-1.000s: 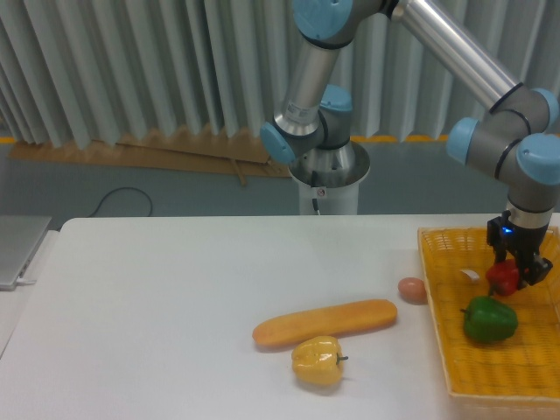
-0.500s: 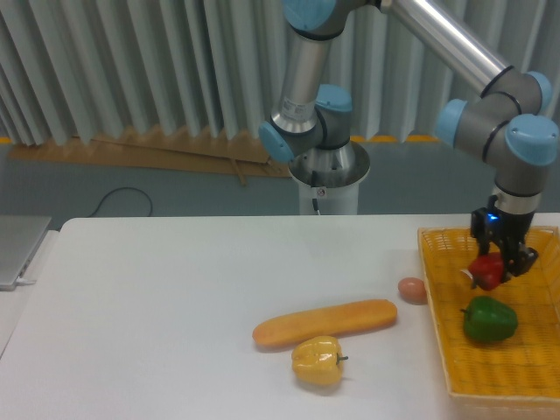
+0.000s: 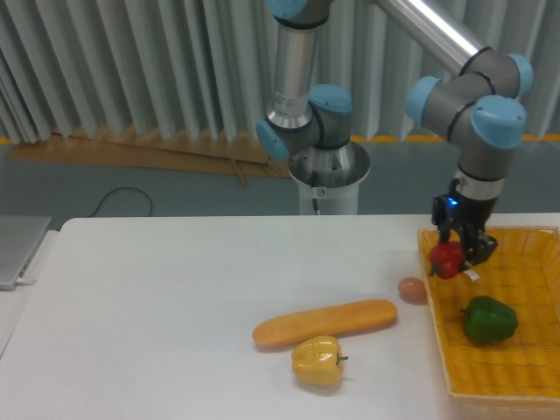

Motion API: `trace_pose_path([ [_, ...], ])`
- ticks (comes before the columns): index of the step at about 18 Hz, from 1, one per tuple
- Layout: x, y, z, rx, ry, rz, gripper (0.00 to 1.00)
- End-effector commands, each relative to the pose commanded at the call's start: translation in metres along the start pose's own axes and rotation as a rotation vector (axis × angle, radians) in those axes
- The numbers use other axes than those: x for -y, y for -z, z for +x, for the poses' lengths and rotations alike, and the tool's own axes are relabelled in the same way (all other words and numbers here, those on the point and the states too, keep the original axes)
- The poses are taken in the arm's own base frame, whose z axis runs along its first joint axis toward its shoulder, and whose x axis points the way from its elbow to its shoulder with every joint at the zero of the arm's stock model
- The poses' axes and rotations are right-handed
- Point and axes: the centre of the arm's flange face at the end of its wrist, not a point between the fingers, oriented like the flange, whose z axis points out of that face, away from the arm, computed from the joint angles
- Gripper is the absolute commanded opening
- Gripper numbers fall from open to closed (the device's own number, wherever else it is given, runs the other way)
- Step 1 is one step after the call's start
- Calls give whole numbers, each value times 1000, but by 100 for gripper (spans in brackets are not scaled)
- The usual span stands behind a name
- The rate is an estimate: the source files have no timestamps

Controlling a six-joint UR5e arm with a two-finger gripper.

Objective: Place the red pepper on the table
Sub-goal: 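Lift the red pepper out of the basket toward the table center, then lower the red pepper onto the table beside the orange loaf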

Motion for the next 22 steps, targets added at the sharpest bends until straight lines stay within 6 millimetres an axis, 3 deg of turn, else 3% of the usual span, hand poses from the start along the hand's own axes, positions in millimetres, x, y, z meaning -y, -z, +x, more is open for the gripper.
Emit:
trace_pose_path([
  [5,75,12,25,5,19,-3,46],
  [7,93,13,31,8,51,-5,46],
  [15,184,-10,51,-3,78,-13,46],
  [22,219,-47,47,45,82,-67,46],
])
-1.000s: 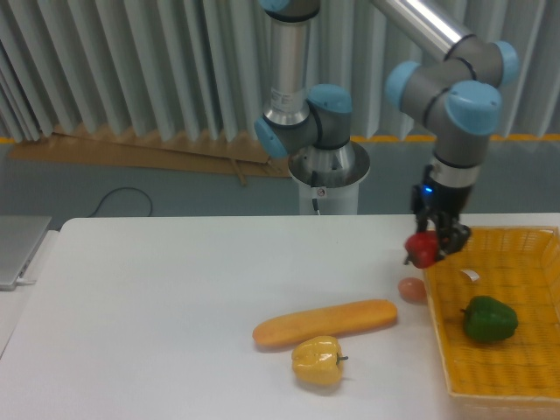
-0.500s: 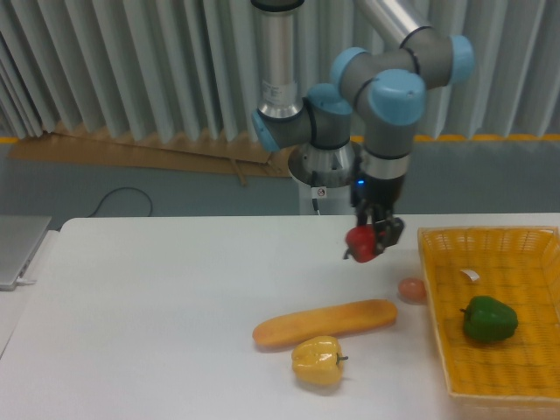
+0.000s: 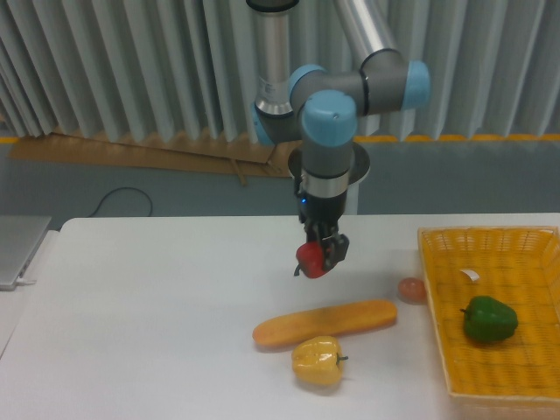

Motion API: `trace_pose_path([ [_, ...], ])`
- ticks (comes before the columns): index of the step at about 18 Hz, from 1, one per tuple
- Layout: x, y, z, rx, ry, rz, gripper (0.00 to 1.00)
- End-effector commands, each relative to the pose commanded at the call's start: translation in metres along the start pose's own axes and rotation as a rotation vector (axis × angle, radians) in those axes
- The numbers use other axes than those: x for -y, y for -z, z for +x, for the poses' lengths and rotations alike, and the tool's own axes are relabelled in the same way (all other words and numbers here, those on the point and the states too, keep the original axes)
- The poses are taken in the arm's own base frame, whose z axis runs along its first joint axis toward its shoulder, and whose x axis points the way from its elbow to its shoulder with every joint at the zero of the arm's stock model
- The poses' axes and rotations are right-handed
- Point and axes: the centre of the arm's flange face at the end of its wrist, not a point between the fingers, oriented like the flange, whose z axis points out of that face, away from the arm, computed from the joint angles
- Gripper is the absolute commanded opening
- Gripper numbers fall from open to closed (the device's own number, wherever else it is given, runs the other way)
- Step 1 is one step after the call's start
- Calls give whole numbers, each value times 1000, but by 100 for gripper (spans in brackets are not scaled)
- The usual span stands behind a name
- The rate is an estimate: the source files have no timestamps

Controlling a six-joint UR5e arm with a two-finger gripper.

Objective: Place the red pepper on the table
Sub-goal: 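Lower the red pepper onto the table beside the orange loaf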

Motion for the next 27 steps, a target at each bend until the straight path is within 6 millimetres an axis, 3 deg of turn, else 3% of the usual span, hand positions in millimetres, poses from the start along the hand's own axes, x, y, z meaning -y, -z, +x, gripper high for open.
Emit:
trace_pose_path([
  [4,0,-27,20,-47,-19,-23,46],
  [8,14,-44,38,-2,-43,-40,46],
  [19,60,-42,75,51,-5,-92,46],
  [27,72,-33,73,108,31,-130,47],
])
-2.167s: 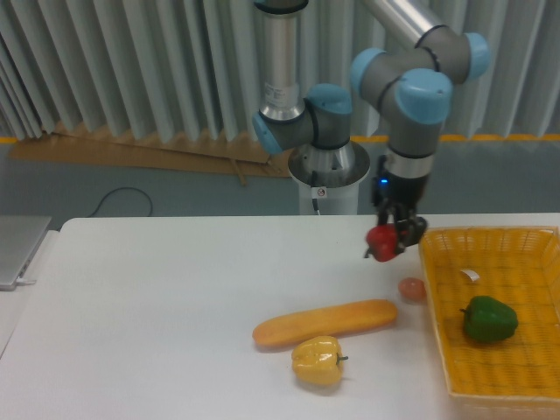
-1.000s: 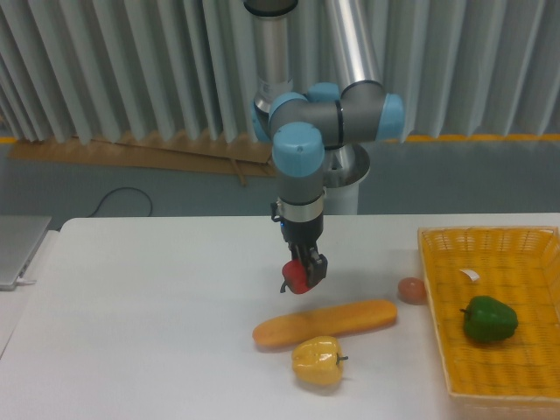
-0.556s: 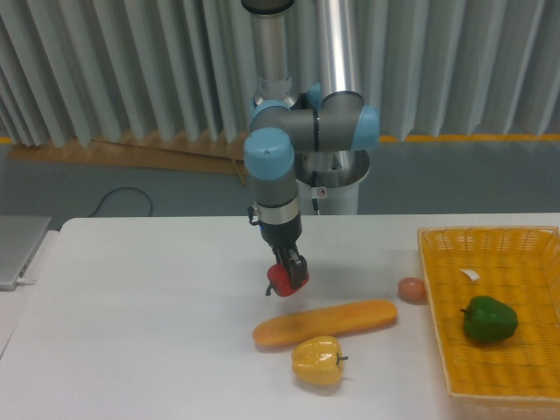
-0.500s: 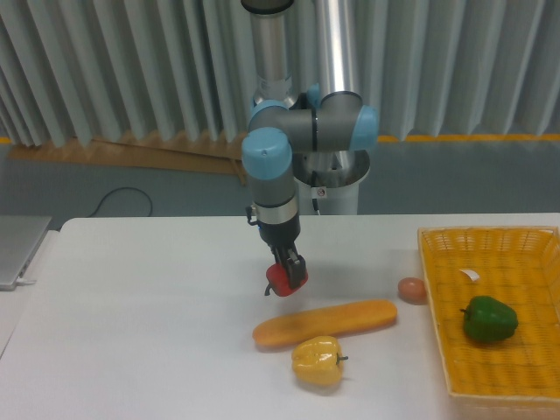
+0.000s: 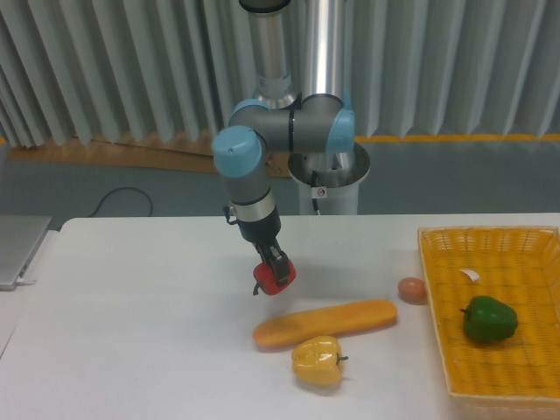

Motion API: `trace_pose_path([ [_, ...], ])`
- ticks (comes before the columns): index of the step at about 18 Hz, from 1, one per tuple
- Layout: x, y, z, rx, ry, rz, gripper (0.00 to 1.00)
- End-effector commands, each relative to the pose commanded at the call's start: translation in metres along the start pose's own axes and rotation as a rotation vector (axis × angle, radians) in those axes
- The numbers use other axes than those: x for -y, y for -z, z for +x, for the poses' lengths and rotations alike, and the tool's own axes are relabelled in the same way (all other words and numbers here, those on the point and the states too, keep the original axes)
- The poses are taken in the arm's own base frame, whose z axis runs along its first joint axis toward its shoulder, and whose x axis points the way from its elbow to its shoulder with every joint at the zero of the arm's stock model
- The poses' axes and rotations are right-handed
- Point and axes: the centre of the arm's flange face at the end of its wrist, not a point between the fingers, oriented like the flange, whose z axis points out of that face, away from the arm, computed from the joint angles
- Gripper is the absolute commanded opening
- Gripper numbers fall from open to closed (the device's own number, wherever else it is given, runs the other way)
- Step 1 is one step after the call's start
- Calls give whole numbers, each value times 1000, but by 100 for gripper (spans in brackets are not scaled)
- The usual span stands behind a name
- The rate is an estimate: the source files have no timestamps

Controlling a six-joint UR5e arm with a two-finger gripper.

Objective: Place the red pepper on the table
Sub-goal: 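Lower the red pepper onto the table beside the orange loaf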

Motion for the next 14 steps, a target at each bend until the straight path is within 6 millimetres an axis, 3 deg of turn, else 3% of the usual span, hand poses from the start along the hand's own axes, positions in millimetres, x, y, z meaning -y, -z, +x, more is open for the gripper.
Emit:
trace_pose_path([
  [3,7,10,-14,25,20,7,47],
  [5,13,0,-12,8,15,-1,47],
  [9,22,-40,-9,-49,-2,-37,47],
  [14,32,-41,-5,-24,6,-23,47],
])
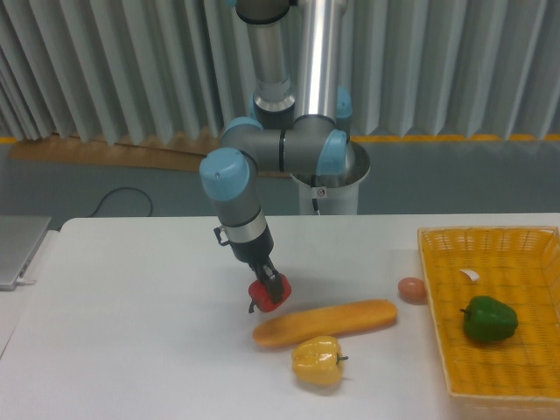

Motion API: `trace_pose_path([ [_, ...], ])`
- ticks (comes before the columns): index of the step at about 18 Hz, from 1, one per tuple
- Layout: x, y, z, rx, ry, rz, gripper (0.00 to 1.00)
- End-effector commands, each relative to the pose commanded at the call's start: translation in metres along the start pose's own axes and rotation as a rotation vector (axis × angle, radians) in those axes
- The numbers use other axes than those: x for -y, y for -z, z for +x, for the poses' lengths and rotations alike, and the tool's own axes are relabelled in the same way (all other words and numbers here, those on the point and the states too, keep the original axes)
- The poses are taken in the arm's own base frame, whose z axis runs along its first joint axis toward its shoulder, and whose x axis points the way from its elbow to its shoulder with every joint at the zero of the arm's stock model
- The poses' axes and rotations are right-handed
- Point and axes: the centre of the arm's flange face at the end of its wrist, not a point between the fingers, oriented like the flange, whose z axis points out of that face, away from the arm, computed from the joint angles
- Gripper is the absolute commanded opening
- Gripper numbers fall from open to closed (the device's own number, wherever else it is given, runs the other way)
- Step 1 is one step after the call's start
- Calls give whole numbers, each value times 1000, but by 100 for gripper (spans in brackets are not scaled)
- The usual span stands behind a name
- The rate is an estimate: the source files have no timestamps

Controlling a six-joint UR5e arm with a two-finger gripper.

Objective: Place the red pepper on the table
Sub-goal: 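Lower the red pepper onto the table beside the orange loaf, then open the gripper to release the red pepper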

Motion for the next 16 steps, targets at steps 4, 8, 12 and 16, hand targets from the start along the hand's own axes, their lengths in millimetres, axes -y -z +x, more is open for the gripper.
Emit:
trace_pose_path([
  [4,4,-12,-2,-11,-1,-10,47],
  [8,3,-11,-2,-5,-1,-19,49],
  [12,3,-13,-2,-7,0,-21,49],
  [16,3,-12,-2,-5,0,-21,54],
])
